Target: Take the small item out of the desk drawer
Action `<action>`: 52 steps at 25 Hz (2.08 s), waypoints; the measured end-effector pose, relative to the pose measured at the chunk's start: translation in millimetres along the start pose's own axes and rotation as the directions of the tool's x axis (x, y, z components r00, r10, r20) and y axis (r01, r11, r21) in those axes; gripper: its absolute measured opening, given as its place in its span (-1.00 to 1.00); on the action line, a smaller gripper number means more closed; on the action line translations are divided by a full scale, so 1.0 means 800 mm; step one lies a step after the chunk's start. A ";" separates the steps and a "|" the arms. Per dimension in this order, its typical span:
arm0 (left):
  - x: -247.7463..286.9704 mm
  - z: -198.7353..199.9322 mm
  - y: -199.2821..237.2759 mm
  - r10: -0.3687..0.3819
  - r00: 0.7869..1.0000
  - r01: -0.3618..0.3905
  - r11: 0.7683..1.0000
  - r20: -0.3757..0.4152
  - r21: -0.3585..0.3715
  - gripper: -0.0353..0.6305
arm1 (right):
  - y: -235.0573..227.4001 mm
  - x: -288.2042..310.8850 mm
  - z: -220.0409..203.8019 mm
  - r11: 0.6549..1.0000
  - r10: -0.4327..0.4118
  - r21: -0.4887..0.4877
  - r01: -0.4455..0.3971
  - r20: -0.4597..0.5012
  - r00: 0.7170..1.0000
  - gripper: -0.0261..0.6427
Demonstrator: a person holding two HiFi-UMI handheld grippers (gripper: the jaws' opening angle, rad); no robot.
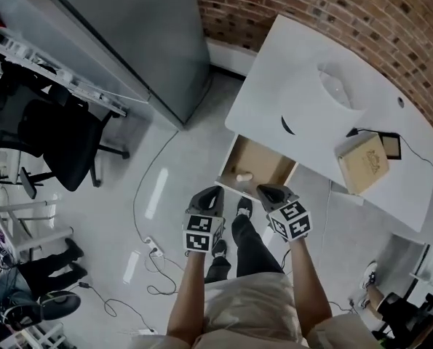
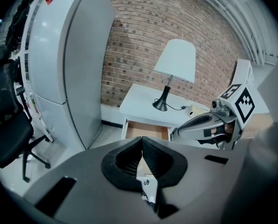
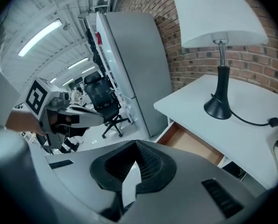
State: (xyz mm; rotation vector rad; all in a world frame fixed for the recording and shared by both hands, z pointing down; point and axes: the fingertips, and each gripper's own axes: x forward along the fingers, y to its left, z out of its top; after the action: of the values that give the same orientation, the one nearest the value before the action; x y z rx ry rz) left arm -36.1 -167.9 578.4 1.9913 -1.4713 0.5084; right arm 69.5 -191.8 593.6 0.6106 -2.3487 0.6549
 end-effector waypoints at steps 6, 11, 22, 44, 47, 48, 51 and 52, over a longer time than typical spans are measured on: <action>0.031 -0.020 0.019 0.035 0.999 -0.036 0.999 -0.038 -0.018 -0.84 | -0.036 0.036 -0.039 0.996 0.036 -0.078 -0.044 -0.098 0.995 -0.85; 0.044 -0.031 0.028 0.067 0.997 -0.069 0.997 -0.042 -0.044 -0.84 | -0.056 0.053 -0.053 0.993 0.073 -0.086 -0.084 -0.128 0.989 -0.85; 0.058 -0.040 0.037 0.128 0.991 -0.132 0.986 -0.045 -0.105 -0.84 | -0.070 0.098 -0.062 0.969 0.161 -0.159 -0.187 -0.160 0.974 -0.85; 0.120 -0.110 0.028 0.085 0.991 -0.099 0.986 -0.105 -0.137 -0.84 | -0.104 0.181 -0.130 0.927 0.152 -0.289 -0.238 -0.291 0.944 -0.85; 0.131 -0.121 0.024 0.076 0.991 -0.092 0.985 -0.110 -0.146 -0.84 | -0.103 0.187 -0.141 0.902 0.155 -0.337 -0.271 -0.332 0.930 -0.85; 0.135 -0.125 0.023 0.072 0.991 -0.088 0.985 -0.110 -0.150 -0.84 | -0.103 0.190 -0.147 0.895 0.160 -0.344 -0.283 -0.346 0.925 -0.85; 0.146 -0.135 0.021 0.057 0.991 -0.076 0.983 -0.118 -0.167 -0.84 | -0.107 0.203 -0.163 0.886 0.169 -0.346 -0.309 -0.381 0.909 -0.85; 0.150 -0.137 0.021 0.050 0.991 -0.070 0.983 -0.122 -0.168 -0.84 | -0.109 0.209 -0.167 0.885 0.170 -0.344 -0.313 -0.389 0.906 -0.85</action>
State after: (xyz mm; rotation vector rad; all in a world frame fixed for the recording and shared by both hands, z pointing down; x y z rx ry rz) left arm -9.7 -183.9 738.7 1.7581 -1.4555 0.4975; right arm 59.5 -223.8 822.1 0.0038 -2.1429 0.3326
